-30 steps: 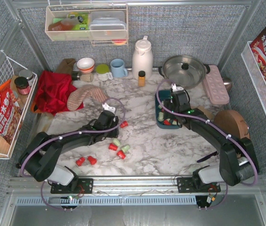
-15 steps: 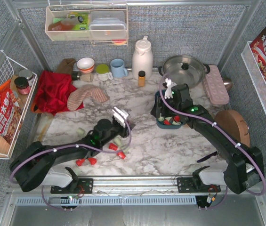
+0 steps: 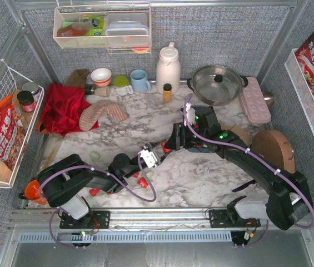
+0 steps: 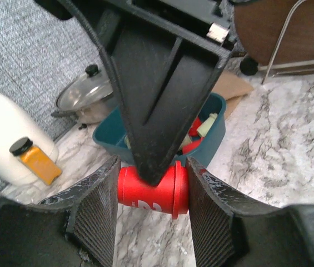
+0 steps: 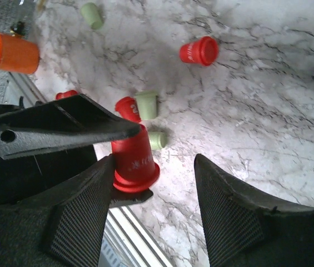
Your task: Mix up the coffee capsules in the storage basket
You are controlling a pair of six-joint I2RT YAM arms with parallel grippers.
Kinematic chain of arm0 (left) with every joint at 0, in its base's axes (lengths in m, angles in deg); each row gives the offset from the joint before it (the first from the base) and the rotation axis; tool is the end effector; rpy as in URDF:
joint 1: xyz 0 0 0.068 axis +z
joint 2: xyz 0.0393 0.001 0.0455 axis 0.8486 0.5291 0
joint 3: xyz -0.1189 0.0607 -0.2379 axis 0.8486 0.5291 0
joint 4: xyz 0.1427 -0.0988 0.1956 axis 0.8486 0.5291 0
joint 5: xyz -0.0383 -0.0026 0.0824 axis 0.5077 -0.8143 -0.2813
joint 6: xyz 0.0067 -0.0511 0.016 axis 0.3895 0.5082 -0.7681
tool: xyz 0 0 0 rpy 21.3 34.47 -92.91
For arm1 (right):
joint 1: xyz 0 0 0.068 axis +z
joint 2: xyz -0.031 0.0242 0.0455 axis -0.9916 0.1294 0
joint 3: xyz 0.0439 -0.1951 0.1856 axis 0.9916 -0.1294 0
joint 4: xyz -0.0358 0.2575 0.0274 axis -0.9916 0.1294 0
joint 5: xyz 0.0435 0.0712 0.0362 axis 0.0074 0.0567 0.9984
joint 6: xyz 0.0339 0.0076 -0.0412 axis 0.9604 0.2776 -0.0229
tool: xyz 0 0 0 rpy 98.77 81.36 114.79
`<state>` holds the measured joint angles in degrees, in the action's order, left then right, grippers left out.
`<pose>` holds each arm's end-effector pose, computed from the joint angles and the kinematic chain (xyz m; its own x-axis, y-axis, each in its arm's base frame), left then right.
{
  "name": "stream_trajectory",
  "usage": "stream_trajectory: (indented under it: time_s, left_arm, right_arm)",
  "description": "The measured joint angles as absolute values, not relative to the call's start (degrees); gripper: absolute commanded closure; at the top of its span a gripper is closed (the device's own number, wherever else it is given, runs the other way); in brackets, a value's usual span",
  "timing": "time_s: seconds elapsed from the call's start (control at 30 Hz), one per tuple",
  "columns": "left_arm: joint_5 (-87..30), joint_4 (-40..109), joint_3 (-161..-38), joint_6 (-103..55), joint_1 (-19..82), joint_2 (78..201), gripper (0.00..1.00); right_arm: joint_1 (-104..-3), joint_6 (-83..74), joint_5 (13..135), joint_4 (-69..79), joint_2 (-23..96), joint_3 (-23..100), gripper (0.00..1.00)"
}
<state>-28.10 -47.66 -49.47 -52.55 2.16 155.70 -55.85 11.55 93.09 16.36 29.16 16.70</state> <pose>0.1498 -0.2308 0.1982 0.3956 -0.0838 -0.9146 0.8221 0.4762 0.3120 0.2490 0.1432 0.2835 -0.7275 0.0263 -0.6857 -0.4958 0.6706 0.5517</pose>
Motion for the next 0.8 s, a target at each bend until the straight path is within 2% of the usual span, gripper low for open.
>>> stream_trajectory:
  time_s: [0.27,0.33,0.37,0.47,0.5,0.57,0.6,0.8]
  left_arm:
    - [-25.8,-52.56,-49.95,-52.68,1.15,156.05,0.57]
    - [-25.76,-53.08,-50.06,-52.63,1.04,156.05,0.56]
    - [-25.82,-53.3,-50.13,-52.55,0.98,156.05,0.56]
    - [-26.26,-53.26,-50.15,-52.55,0.84,156.05,0.43]
    - [-26.32,-53.08,-50.15,-52.46,0.82,156.05,0.36]
    - [-26.39,-53.0,-50.13,-51.98,0.8,156.01,0.1]
    - [-27.02,-53.59,-49.95,-51.89,0.78,155.92,0.02]
    - [-34.13,-54.15,-46.61,-48.39,0.78,153.43,0.01]
  right_arm:
    - [-54.01,12.16,95.71,11.69,28.83,15.22,0.39]
    - [-53.73,12.47,95.91,11.2,28.87,15.22,0.43]
    - [-53.68,12.53,96.21,10.88,28.94,15.22,0.48]
    - [-53.35,13.06,96.72,10.16,28.92,15.19,0.74]
    - [-53.2,13.39,97.0,9.94,28.79,15.15,0.78]
    - [-53.14,13.08,96.93,10.05,28.35,15.11,0.8]
    - [-53.18,13.12,95.62,10.16,28.17,15.11,0.8]
    - [-53.7,12.29,89.11,11.95,27.34,15.3,0.8]
